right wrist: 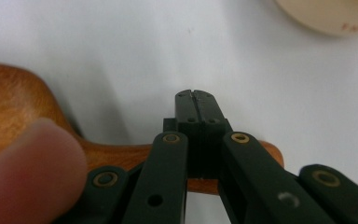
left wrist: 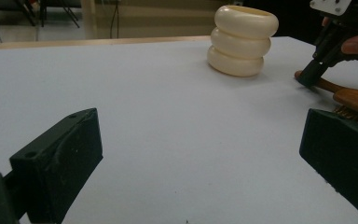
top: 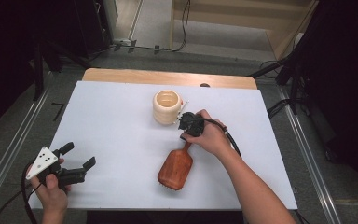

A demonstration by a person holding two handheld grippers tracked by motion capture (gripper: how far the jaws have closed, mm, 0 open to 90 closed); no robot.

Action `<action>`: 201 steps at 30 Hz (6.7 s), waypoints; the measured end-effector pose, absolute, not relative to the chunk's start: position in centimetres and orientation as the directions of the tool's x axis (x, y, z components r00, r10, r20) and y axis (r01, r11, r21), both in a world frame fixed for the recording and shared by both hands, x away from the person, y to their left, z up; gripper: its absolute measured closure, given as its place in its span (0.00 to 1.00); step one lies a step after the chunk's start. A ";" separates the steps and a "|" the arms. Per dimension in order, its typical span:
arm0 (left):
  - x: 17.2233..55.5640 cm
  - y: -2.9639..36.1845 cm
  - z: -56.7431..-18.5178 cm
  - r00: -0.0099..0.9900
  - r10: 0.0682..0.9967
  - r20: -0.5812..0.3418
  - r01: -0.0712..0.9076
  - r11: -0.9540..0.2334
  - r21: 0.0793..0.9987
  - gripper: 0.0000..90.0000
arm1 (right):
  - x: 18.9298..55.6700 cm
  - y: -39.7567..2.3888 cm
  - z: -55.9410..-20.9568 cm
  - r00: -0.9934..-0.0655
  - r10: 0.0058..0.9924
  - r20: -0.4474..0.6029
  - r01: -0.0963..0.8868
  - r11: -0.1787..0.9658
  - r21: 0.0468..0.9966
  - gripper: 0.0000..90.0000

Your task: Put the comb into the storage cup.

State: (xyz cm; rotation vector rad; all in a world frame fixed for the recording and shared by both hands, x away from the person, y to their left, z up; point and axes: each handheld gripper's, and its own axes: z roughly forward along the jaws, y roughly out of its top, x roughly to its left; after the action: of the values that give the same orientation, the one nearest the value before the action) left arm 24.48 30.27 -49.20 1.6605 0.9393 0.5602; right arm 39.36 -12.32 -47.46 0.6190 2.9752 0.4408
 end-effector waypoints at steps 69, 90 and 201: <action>24.3 30.1 -49.2 0.596 0.797 -0.095 0.290 -0.104 0.951 0.00 | 30.0 -16.7 -46.2 -0.964 0.255 -0.079 0.219 0.925 0.311 0.00; 24.3 30.1 -49.2 0.597 0.797 -0.094 0.291 -0.106 0.951 0.00 | 30.3 -14.9 -47.9 -0.973 0.230 0.000 0.223 0.945 0.238 0.63; 23.0 20.9 -43.3 0.725 0.687 -0.054 0.198 -0.133 0.971 0.00 | 26.6 -18.7 -47.3 -0.872 0.481 0.093 0.286 0.345 0.894 0.78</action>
State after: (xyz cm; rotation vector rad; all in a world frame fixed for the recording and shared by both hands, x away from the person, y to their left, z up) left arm 22.98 20.93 -43.32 1.6872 0.7143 0.4891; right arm 26.57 -18.67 -47.33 0.6984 2.4181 1.5475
